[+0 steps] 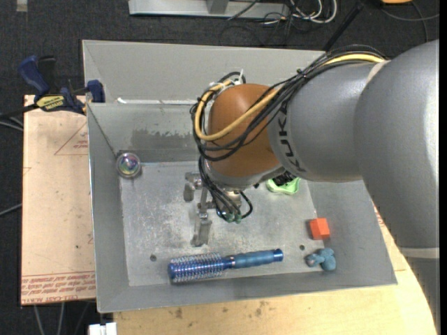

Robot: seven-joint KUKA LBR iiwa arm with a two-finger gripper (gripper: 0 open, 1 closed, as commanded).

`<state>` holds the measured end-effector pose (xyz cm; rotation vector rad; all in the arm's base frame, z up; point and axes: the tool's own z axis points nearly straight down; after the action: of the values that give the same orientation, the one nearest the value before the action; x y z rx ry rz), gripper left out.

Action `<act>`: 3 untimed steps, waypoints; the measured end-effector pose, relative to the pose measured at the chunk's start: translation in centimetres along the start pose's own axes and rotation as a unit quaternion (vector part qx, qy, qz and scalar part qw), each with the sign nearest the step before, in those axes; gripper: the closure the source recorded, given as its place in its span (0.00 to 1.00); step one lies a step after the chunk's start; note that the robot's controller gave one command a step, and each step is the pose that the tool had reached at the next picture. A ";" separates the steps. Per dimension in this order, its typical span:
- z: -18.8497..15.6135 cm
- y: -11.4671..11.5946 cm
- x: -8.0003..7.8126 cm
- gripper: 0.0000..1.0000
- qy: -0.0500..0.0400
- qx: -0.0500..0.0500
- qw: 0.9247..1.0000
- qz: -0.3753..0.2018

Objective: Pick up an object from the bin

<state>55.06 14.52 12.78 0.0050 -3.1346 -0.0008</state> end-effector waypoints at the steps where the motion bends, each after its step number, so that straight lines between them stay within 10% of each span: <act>1: 0.0 -7.4 2.6 0.00 -0.002 0.002 1.000 -0.028; 2: -0.1 -6.9 2.5 1.00 -0.003 0.000 1.000 -0.030; 3: -0.1 -6.9 2.5 0.00 -0.003 0.000 1.000 -0.030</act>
Offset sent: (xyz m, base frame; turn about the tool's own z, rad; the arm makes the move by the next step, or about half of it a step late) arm -0.0250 -0.0694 0.0013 -0.0616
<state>52.58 7.62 12.85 0.0990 -3.1395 -0.0020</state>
